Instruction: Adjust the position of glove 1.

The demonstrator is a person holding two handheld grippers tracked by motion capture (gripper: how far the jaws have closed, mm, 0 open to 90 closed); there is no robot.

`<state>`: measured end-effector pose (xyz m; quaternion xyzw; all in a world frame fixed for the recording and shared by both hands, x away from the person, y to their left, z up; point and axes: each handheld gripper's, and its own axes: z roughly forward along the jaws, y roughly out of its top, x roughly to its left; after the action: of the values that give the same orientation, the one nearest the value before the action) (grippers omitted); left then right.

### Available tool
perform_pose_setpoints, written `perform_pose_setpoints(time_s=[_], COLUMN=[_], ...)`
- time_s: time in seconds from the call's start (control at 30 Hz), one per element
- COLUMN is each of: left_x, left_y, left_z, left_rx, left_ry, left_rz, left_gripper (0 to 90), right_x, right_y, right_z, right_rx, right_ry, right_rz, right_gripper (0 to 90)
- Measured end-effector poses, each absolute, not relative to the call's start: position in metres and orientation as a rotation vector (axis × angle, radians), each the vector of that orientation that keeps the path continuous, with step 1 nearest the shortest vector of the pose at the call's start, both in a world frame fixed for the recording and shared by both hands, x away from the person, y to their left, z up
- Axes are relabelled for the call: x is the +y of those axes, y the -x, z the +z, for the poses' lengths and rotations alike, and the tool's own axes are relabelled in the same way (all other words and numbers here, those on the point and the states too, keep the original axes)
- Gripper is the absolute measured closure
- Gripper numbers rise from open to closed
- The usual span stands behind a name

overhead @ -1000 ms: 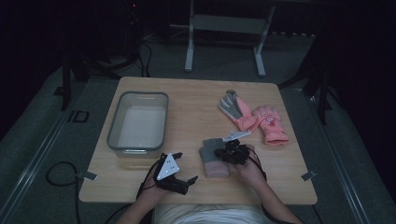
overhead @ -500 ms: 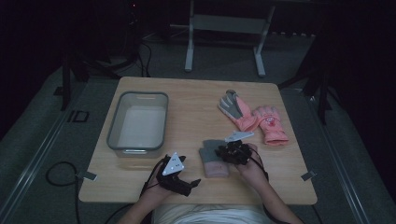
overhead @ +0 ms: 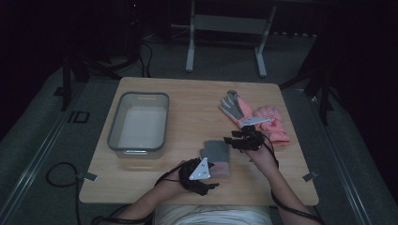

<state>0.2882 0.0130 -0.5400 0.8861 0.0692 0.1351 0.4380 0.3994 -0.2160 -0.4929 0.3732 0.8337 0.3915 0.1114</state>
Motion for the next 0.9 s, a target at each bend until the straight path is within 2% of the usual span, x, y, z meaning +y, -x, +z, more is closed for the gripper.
perform_pose_setpoints(time_s=[0.23, 0.43, 0.53, 0.67, 0.8, 0.83, 0.9], left_x=[0.007, 0.009, 0.008, 0.008, 0.003, 0.000, -0.001], left_y=[-0.297, -0.301, -0.302, -0.301, -0.297, -0.296, -0.297], left_z=[-0.544, -0.548, -0.551, -0.554, -0.556, -0.558, -0.558], left_rx=[0.125, 0.128, 0.121, 0.082, 0.049, 0.042, 0.049], left_ry=[-2.232, -2.256, -2.260, -2.276, -2.304, -2.314, -2.316], left_rz=[0.394, 0.386, 0.376, 0.414, 0.489, 0.525, 0.541], left_gripper=[33.8, 35.8, 35.0, 33.6, 33.9, 34.6, 40.1], right_x=[-0.207, -0.204, -0.205, -0.206, -0.204, -0.203, -0.203], right_y=[-0.418, -0.423, -0.422, -0.419, -0.417, -0.417, -0.417], right_z=[-0.515, -0.533, -0.542, -0.545, -0.545, -0.544, -0.544], right_rx=[2.500, 2.550, 2.579, 2.564, 2.564, 2.576, 2.588], right_ry=[-1.141, -1.187, -1.203, -1.208, -1.194, -1.186, -1.187], right_rz=[1.101, 1.061, 1.046, 1.056, 1.044, 1.045, 1.046], right_gripper=[47.0, 45.4, 41.9, 41.9, 44.2, 50.2, 52.1])
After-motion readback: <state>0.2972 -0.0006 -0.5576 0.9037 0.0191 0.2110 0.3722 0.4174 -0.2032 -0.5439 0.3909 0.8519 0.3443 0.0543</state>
